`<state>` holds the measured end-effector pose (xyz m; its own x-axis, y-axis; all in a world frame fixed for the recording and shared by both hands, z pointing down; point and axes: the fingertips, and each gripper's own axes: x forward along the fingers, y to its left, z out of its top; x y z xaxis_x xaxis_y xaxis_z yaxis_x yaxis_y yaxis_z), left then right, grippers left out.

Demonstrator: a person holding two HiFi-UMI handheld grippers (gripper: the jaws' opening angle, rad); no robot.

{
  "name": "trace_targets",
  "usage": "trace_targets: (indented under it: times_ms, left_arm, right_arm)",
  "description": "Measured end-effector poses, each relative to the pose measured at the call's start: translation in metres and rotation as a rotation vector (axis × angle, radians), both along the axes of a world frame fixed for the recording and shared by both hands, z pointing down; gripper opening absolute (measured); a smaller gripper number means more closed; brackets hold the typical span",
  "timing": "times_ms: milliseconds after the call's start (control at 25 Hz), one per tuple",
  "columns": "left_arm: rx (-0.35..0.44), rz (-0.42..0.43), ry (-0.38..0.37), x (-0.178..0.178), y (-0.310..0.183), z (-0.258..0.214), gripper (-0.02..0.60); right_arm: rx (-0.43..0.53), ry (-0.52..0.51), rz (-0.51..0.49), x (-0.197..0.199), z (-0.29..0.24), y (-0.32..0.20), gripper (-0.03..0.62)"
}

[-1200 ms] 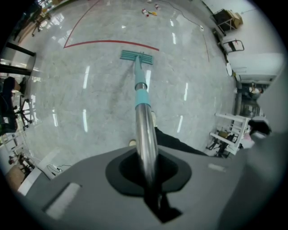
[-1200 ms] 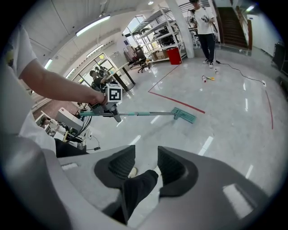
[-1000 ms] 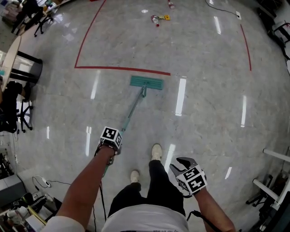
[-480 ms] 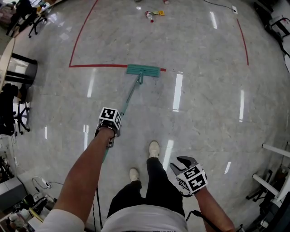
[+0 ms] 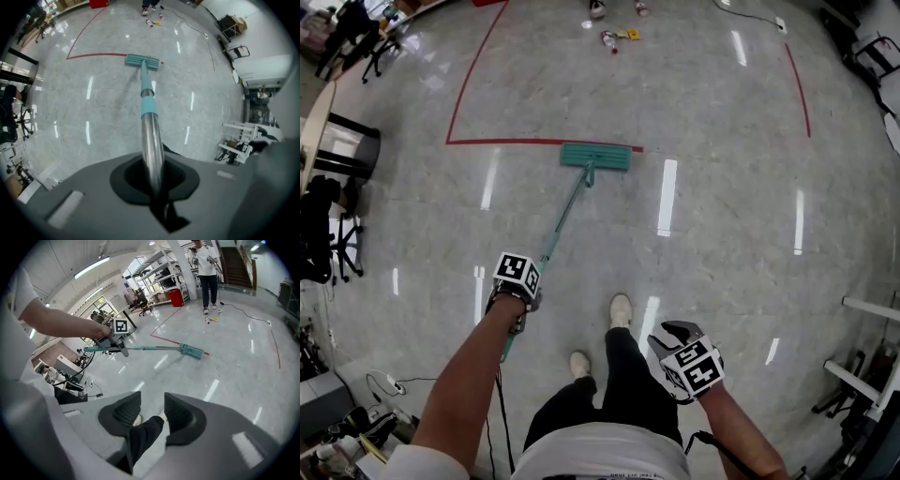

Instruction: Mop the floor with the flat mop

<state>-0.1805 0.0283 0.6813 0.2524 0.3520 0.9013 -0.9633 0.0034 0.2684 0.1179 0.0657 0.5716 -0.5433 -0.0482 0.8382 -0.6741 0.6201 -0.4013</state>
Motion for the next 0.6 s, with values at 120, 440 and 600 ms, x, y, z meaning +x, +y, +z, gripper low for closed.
trace_targets:
  times_ms: [120, 440, 600]
  left_arm:
    - [-0.002, 0.015, 0.002, -0.012, 0.041, -0.014, 0.041]
    - [-0.034, 0.003, 0.031, -0.002, 0.144, -0.034, 0.041]
    - [-0.049, 0.003, 0.058, 0.007, 0.182, -0.04, 0.041]
  right_arm:
    - [0.013, -0.005, -0.008, -0.01, -0.002, 0.003, 0.16]
    - [0.043, -0.018, -0.035, -0.035, -0.008, 0.016, 0.16]
    - [0.045, -0.016, -0.05, -0.044, -0.009, 0.026, 0.16]
